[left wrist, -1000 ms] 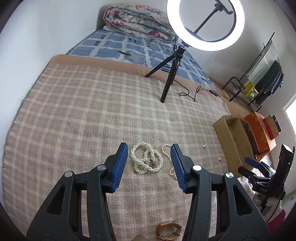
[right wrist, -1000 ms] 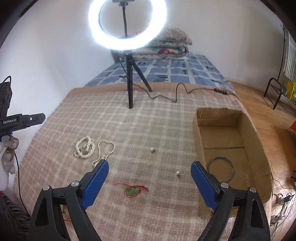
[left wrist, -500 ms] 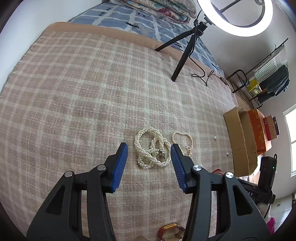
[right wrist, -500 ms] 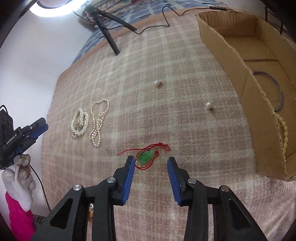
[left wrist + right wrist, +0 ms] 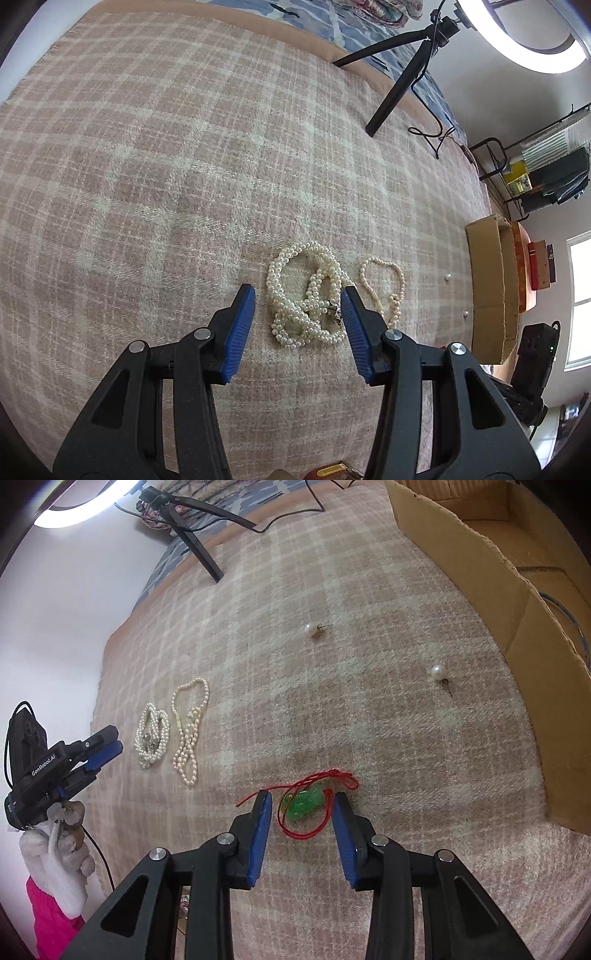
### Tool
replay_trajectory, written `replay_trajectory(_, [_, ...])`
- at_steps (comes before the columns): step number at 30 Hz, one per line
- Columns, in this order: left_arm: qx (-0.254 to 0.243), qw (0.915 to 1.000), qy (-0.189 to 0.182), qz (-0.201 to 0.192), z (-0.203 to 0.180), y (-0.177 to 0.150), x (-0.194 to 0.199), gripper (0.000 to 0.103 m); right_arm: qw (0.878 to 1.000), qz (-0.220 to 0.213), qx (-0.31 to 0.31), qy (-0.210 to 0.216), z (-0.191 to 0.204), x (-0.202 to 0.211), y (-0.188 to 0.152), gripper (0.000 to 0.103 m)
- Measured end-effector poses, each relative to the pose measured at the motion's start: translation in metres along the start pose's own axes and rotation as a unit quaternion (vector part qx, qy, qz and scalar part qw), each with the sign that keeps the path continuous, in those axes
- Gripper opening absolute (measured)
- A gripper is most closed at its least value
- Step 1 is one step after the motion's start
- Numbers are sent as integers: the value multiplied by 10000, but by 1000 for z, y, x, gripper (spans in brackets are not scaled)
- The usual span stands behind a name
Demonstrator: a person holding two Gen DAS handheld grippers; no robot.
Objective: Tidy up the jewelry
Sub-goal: 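Move the left tool to the twisted pearl necklace while the right tool approaches the green pendant, then close the left tool on the twisted pearl necklace while the right tool grips the green pendant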
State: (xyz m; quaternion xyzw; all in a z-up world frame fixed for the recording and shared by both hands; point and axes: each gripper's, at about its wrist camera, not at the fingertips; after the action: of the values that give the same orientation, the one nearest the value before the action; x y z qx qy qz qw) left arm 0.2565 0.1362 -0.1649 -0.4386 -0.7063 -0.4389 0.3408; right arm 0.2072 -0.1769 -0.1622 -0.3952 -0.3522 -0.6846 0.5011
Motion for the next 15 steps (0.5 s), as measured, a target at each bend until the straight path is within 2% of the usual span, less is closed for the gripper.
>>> replay_trajectory(7, [-117,9996,153,223,-4,-3,-19,49,9995,-86,201,-212,14,-9,4,33])
replay_trajectory(11, [-156,9993,219,243,-3,-2,-23,49,9963,-220,612,-558,27,-13,-2,29])
replay_trajectory(15, [-258,9989,314,230,-6,0,-27,49,9854,-410,1264,-1060,42,-18,-13,26])
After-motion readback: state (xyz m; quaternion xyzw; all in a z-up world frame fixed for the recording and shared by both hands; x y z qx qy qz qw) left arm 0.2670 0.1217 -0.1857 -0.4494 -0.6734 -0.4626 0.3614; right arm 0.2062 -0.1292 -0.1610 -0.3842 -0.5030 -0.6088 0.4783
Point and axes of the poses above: each gripper's, at about its wrist camera, not at the fingertips, and x roughly against the way its jaws point, z to its left, y to its top, and after that the axes turned 12 degrees about -x, right-handed
